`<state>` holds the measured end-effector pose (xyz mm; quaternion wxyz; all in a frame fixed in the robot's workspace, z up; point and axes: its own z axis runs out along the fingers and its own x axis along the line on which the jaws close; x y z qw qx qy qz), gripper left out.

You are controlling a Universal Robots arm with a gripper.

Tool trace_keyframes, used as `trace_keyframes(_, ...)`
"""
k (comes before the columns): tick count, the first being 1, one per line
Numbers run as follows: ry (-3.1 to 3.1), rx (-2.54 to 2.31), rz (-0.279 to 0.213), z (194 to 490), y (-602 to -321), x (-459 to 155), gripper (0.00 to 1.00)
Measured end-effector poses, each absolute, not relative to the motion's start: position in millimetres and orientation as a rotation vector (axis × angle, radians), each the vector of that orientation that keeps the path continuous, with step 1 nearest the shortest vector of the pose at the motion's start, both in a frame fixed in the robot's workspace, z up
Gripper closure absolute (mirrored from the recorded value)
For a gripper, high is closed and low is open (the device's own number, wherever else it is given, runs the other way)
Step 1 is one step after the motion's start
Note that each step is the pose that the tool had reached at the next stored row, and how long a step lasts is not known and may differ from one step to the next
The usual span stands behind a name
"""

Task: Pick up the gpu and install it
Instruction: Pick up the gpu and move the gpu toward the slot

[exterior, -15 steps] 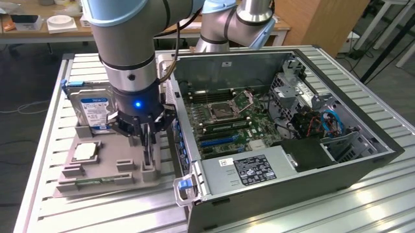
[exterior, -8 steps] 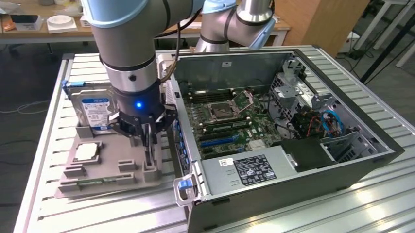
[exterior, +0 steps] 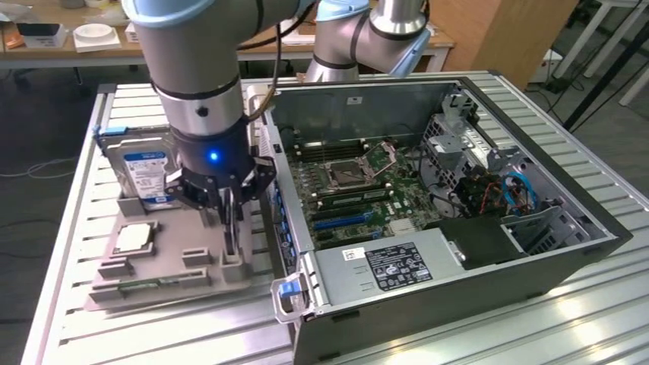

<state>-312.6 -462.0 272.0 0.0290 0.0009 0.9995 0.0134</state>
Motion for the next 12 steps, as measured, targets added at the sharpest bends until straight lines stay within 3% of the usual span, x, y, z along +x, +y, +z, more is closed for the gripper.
trace_keyframes(12, 3.083, -0.001, 0.049, 295.2, -462.0, -317.2, 0.72)
